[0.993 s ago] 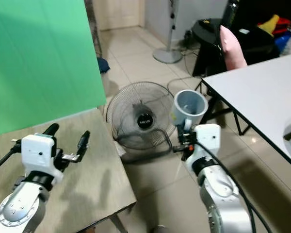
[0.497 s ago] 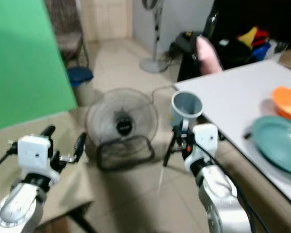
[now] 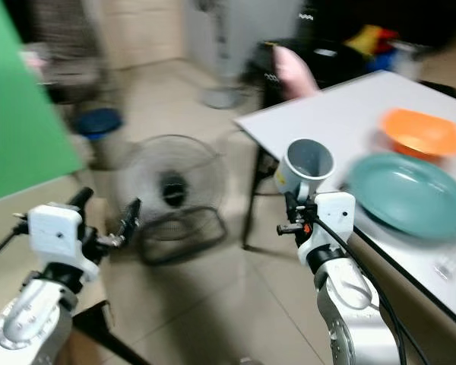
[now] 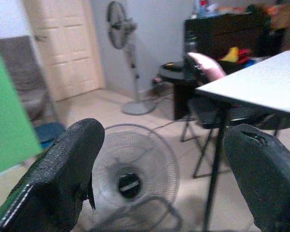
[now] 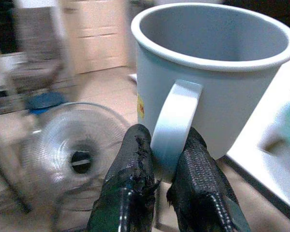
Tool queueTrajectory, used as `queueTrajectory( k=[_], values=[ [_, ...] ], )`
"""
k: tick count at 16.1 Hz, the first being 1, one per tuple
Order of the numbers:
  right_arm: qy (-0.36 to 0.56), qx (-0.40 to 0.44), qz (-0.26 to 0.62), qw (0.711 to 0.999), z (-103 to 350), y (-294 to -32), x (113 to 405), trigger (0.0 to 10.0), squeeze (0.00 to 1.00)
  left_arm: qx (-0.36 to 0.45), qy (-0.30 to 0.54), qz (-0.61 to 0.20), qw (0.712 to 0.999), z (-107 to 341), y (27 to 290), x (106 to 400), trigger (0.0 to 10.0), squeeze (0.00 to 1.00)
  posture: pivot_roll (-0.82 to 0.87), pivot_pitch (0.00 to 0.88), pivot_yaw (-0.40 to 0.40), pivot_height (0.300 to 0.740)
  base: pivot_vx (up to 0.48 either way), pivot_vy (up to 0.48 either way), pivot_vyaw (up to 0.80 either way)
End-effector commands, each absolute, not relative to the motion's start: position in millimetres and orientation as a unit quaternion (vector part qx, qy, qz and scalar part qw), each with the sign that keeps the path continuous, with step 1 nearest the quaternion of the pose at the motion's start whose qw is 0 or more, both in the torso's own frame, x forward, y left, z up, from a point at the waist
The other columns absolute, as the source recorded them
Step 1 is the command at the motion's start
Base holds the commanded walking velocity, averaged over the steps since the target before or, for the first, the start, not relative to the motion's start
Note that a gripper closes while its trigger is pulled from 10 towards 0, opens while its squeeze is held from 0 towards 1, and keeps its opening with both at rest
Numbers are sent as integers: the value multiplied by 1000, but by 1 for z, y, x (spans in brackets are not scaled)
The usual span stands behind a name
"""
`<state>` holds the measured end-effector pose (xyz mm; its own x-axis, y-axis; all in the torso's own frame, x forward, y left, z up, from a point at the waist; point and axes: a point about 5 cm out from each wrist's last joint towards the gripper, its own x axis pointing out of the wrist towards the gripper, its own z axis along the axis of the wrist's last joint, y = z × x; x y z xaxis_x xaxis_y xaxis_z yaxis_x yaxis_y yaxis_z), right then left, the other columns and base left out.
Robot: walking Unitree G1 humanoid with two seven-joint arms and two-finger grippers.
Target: Setting the table
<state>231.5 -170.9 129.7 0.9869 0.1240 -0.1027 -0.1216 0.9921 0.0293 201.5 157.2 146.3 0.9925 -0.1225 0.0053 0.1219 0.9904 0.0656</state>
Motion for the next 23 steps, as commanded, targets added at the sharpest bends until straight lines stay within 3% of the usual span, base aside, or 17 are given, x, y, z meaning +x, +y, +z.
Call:
queueTrajectory(
  k=[1,8,16,23],
  values=[
    [39,6,43,998,137,-174,235,10000,0,26,-1,-48,999,147,162,204,10000,0,-112,0,41,740,0,0,-800],
    [-14,16,18,1000,163,-174,246,10000,0,73,-49,-11,996,166,177,220,10000,0,-126,0,44,740,0,0,-800],
    [21,2,57,998,170,-163,267,10000,0,60,-53,-15,997,170,182,224,10000,0,-125,0,31,740,199,0,-800],
    [38,22,124,991,168,-146,275,10000,0,70,-47,-27,996,170,185,222,10000,0,-113,0,22,740,396,0,-80]
  ],
)
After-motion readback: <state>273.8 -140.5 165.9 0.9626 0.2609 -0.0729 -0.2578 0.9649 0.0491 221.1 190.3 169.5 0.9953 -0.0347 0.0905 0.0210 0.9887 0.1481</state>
